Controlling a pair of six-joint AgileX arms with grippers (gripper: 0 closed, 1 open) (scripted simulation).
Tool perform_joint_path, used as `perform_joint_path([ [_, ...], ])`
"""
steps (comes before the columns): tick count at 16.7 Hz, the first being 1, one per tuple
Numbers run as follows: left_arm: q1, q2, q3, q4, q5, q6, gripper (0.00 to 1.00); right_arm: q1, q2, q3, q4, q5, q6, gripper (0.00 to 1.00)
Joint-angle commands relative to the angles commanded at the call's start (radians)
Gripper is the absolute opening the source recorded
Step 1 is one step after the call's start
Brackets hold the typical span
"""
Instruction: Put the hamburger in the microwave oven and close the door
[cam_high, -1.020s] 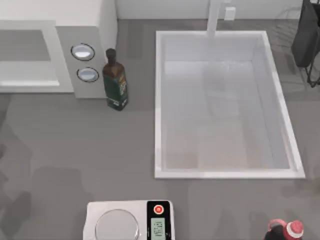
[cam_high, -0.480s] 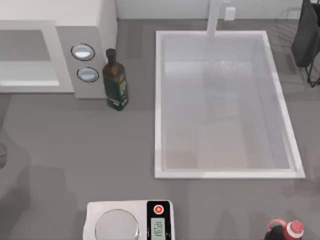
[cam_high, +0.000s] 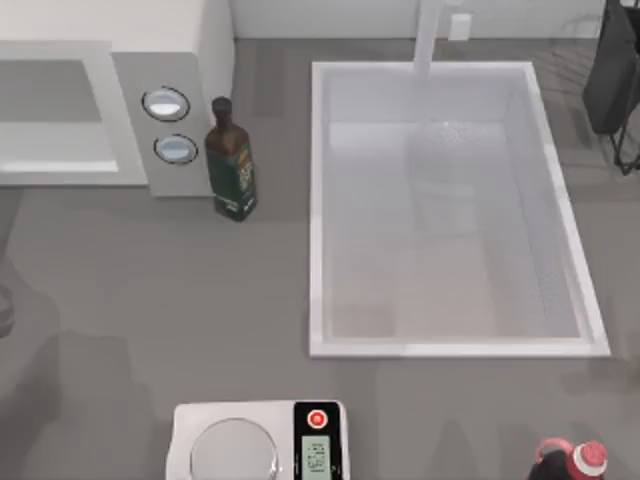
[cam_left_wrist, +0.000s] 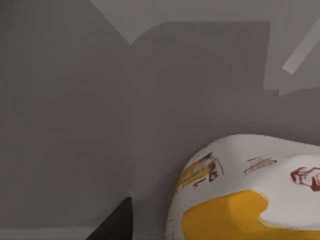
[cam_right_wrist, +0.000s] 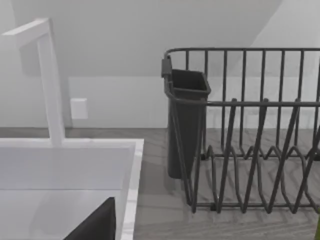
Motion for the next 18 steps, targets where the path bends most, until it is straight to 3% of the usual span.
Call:
perform_joint_path([
  [6, 0.0, 0.0, 0.0, 0.0, 0.0, 0.0, 0.02, 0.0, 0.0, 0.0, 0.0, 0.0, 0.0, 1.0],
  [14, 0.0, 0.0, 0.0, 0.0, 0.0, 0.0, 0.0, 0.0, 0.0, 0.0, 0.0, 0.0, 0.0, 1.0],
  [15, 0.001, -0.069, 0.035, -0.095, 0.019, -0.013, 0.0, 0.0, 0.0, 0.0, 0.0, 0.0, 0.0, 1.0],
  [18, 0.001, -0.085, 0.069, -0.135, 0.018, -0.009, 0.0, 0.0, 0.0, 0.0, 0.0, 0.0, 0.0, 1.0],
])
